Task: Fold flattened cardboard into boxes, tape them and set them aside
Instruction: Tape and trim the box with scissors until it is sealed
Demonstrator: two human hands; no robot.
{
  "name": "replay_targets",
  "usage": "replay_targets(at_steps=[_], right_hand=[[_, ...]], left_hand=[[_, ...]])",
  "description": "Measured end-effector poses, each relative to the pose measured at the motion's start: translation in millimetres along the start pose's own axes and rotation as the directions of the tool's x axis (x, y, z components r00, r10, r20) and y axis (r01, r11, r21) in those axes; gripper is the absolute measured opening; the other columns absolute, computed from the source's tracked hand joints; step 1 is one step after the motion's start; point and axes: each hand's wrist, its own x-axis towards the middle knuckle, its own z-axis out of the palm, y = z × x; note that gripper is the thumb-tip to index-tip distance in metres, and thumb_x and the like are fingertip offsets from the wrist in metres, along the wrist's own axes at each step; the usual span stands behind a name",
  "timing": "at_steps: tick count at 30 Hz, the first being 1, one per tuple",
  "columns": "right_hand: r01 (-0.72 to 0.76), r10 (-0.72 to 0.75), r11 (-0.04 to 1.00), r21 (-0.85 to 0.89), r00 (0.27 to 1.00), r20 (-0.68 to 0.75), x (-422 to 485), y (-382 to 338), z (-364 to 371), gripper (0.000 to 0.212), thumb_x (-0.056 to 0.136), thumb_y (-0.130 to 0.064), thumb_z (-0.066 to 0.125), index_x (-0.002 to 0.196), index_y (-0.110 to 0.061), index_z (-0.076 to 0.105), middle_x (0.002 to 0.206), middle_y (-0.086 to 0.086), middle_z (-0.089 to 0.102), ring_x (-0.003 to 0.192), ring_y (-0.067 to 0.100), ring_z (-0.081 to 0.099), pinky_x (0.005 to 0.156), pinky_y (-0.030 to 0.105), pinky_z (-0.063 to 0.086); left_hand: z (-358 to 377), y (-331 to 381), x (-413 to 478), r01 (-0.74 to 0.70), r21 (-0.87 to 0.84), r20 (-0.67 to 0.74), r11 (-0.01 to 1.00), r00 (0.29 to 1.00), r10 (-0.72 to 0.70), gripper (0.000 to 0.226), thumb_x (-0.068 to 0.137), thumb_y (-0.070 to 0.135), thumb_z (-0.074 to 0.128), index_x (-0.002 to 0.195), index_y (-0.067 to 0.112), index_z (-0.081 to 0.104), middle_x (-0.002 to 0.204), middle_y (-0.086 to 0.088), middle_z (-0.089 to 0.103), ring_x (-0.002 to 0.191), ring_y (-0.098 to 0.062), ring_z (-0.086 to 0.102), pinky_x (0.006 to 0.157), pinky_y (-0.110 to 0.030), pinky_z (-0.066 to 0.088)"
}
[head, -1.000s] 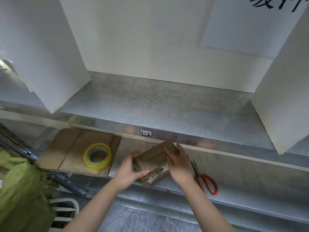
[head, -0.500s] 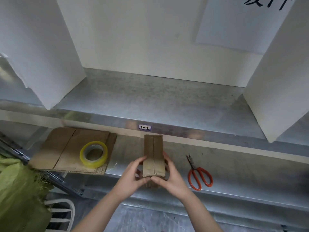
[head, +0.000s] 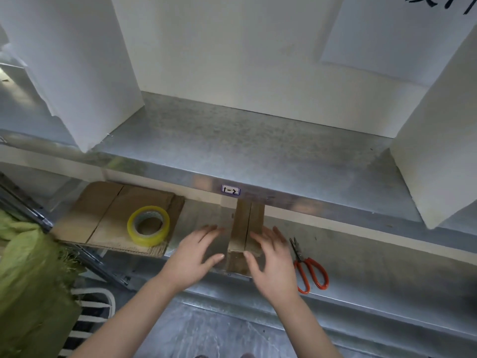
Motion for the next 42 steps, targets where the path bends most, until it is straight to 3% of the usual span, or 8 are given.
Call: replay_targets(at_steps=[3, 7, 12, 15, 20, 27, 34, 42], right_hand=[[0.145, -0.147, 0.989, 0.038, 0.987, 0.059, 1, -25, 0, 0.04, 0.092, -0.046, 0.049, 0.129, -0.032, 0.057, 0.138, -0.007, 0.052, 0.137, 0.018, 0.035, 0.113, 0.039, 0.032], [0.316, -0.328, 0.945, 0.09, 0.92, 0.213, 3, -71, 40, 0.045, 0.093, -0.038, 0.046, 0.137, -0.029, 0.049, 0.145, -0.003, 0.045, 0.142, 0.019, 0.029, 0.116, 0.033, 0.023], [0.221, -0.204, 0.975, -0.013, 0.918, 0.342, 8, -103, 110, 0.049, 0.094, -0.036, 0.039, 0.142, -0.028, 0.041, 0.151, 0.0, 0.039, 0.145, 0.023, 0.025, 0.116, 0.043, 0.024], [0.145, -0.098, 0.984, -0.104, 0.926, 0.365, 19, -102, 146, 0.05, 0.092, -0.03, 0.047, 0.142, -0.024, 0.043, 0.149, 0.004, 0.043, 0.139, 0.03, 0.036, 0.112, 0.045, 0.033], [-0.044, 0.168, 0.967, -0.253, 0.851, 0.497, 49, -87, 183, 0.049, 0.103, -0.029, 0.034, 0.15, -0.022, 0.027, 0.159, 0.003, 0.023, 0.147, 0.023, 0.017, 0.115, 0.038, 0.025], [0.016, 0.179, 0.943, -0.333, 0.818, 0.547, 76, -82, 210, 0.044, 0.099, -0.025, 0.042, 0.142, -0.031, 0.042, 0.149, 0.003, 0.036, 0.137, 0.028, 0.032, 0.107, 0.038, 0.032], [-0.022, 0.158, 0.956, -0.292, 0.88, 0.448, 83, -71, 216, 0.019, 0.09, -0.032, 0.054, 0.103, -0.024, 0.066, 0.118, 0.002, 0.056, 0.118, 0.028, 0.047, 0.089, 0.037, 0.035], [-0.055, 0.15, 0.979, -0.197, 0.846, 0.512, 85, -81, 219, 0.078, 0.08, -0.062, 0.0, 0.124, -0.034, 0.059, 0.134, -0.008, 0.05, 0.13, 0.021, 0.037, 0.103, 0.037, 0.029]], left_hand=[[-13, -36, -21, -0.073, 0.344, -0.028, 0.936, 0.996, 0.088, 0.052, 0.09, 0.057, 0.039, 0.131, 0.028, 0.052, 0.132, 0.002, 0.057, 0.125, -0.021, 0.051, 0.108, -0.033, 0.032], [-31, -84, -49, 0.044, 0.452, -0.006, 0.891, 0.999, -0.046, 0.055, 0.087, 0.052, 0.038, 0.129, 0.022, 0.056, 0.13, -0.002, 0.058, 0.126, -0.023, 0.05, 0.109, -0.033, 0.02], [-43, -120, -51, 0.055, 0.516, 0.023, 0.855, 0.997, -0.078, 0.052, 0.084, 0.042, 0.062, 0.13, 0.021, 0.054, 0.129, -0.002, 0.059, 0.125, -0.024, 0.051, 0.108, -0.038, 0.034], [-47, -142, -40, 0.031, 0.511, 0.063, 0.859, 0.995, -0.073, 0.053, 0.083, 0.041, 0.063, 0.131, 0.021, 0.054, 0.129, -0.002, 0.059, 0.124, -0.024, 0.052, 0.106, -0.041, 0.039], [-52, -174, -22, -0.063, 0.463, 0.196, 0.884, 0.98, -0.033, 0.052, 0.09, 0.043, 0.052, 0.138, 0.027, 0.044, 0.134, 0.0, 0.054, 0.127, -0.023, 0.046, 0.112, -0.04, 0.029], [-49, -210, -22, -0.104, 0.304, 0.245, 0.947, 0.969, 0.028, 0.058, 0.086, 0.033, 0.061, 0.138, 0.036, 0.036, 0.114, 0.004, 0.063, 0.109, -0.022, 0.055, 0.107, -0.039, 0.03], [-51, -217, -17, -0.053, 0.217, 0.21, 0.975, 0.978, 0.006, 0.059, 0.089, 0.028, 0.059, 0.14, 0.039, 0.031, 0.119, 0.007, 0.059, 0.116, -0.017, 0.048, 0.111, -0.035, 0.016], [-49, -218, -17, -0.052, 0.224, 0.222, 0.973, 0.975, 0.001, 0.06, 0.088, 0.028, 0.06, 0.139, 0.04, 0.031, 0.115, 0.006, 0.06, 0.115, -0.019, 0.05, 0.111, -0.036, 0.017]])
